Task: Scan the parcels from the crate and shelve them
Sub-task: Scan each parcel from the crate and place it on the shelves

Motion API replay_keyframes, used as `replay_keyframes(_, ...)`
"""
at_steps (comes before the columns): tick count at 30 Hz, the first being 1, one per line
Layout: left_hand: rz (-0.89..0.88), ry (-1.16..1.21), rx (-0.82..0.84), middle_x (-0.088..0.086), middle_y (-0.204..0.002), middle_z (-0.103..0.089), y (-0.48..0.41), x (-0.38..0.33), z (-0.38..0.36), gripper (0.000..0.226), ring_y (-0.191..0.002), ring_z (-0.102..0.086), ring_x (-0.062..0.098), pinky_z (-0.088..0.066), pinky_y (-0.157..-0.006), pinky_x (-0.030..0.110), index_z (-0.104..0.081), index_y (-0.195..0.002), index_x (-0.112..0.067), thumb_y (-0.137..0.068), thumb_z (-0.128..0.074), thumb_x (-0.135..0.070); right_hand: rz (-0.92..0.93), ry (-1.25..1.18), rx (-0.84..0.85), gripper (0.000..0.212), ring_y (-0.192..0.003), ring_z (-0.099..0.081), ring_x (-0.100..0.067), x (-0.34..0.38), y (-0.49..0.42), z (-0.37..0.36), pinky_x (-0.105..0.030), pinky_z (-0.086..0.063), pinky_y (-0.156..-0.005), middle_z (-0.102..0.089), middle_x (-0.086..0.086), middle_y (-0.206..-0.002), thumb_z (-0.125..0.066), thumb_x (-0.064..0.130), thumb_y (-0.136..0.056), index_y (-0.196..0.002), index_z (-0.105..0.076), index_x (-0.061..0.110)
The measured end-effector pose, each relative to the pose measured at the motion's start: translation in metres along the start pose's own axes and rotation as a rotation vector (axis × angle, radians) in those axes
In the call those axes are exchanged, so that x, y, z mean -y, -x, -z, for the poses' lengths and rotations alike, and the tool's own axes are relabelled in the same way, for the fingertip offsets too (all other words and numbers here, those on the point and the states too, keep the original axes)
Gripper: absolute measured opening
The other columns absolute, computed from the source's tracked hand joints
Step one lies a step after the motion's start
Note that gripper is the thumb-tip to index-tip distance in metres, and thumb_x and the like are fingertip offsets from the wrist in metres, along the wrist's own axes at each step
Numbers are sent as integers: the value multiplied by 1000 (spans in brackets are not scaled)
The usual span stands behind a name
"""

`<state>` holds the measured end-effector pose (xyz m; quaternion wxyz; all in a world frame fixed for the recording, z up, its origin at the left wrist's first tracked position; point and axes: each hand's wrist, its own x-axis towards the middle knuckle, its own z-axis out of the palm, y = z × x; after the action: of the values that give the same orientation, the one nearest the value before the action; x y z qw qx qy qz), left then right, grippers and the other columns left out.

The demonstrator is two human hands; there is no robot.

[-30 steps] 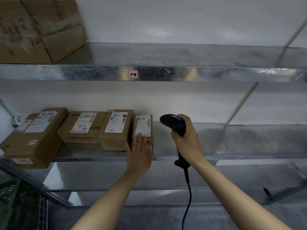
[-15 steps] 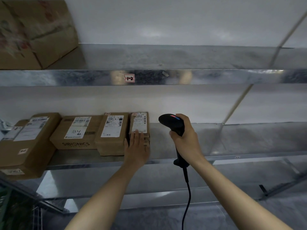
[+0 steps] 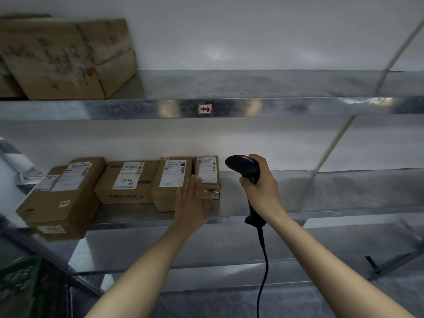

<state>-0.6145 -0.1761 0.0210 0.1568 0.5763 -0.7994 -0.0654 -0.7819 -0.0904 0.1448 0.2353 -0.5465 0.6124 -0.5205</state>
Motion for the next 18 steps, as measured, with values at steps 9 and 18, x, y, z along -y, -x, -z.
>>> replay_keyframes(9,172,114,-7,2,-159,16,46,32,40,92,-146,16,16,10,-115,41,11,-152,-15,-82,-5,-74,63,-27,120,49,-82,-55,7,16,19,-16,-1,-41,-60,-53,24,-96,-54,1,-88,-123,-41,33)
replay_keyframes(18,414,145,-129,-2,-160,13,127,50,75,97,-147,8,14,5,-115,36,9,-152,-17,-80,-13,-79,181,-142,306,51,-92,-56,-9,41,46,-37,-9,-43,-66,-58,15,-101,-55,-3,-84,-123,-46,30)
